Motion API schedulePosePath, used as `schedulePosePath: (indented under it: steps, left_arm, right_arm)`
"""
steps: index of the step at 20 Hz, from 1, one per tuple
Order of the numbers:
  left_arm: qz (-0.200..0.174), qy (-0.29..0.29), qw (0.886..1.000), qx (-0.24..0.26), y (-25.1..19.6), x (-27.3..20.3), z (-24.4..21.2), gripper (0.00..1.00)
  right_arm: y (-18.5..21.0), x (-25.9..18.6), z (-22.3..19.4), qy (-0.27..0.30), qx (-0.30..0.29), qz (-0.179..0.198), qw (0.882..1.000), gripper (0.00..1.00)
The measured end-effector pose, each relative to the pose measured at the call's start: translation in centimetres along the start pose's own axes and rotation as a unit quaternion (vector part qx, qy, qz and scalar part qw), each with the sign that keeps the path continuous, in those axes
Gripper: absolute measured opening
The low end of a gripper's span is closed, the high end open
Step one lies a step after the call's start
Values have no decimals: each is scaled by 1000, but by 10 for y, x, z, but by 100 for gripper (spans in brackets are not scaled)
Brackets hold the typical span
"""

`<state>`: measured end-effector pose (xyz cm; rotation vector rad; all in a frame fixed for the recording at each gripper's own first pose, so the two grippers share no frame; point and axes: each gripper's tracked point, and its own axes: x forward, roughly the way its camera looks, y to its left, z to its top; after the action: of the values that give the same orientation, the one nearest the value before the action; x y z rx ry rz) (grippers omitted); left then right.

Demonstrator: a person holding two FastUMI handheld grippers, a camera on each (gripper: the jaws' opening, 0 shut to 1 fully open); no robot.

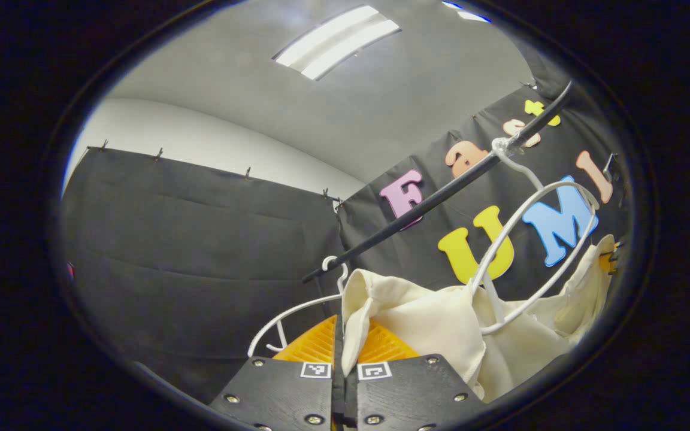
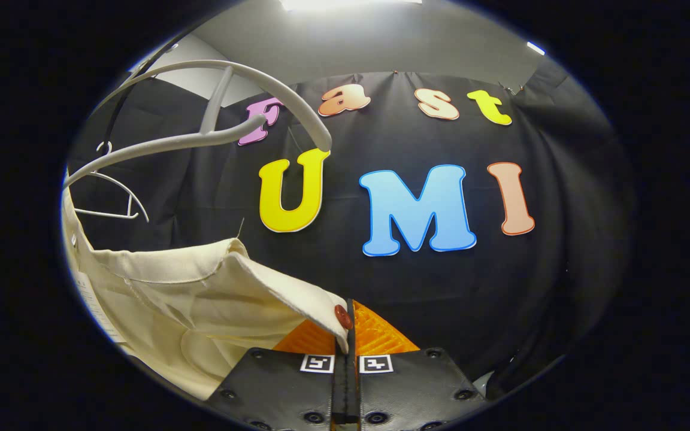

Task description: Grasp the clothes on the hanger with both hands and then place them into the laundry hamper below.

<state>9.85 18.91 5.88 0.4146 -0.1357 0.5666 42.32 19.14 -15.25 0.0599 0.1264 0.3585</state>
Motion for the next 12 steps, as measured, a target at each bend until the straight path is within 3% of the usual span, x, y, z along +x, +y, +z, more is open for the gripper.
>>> schedulePosePath:
  steps: [6, 12]
  left_arm:
    - [11, 24, 1000, -4, 20, 0, -24, 1]
    - [-9, 51, 999, -4, 38, -30, -48, 0]
  right_arm:
    - [19, -21, -12, 9, -7, 17, 1000, 1]
    - [44, -54, -11, 5, 5, 29, 1000, 1]
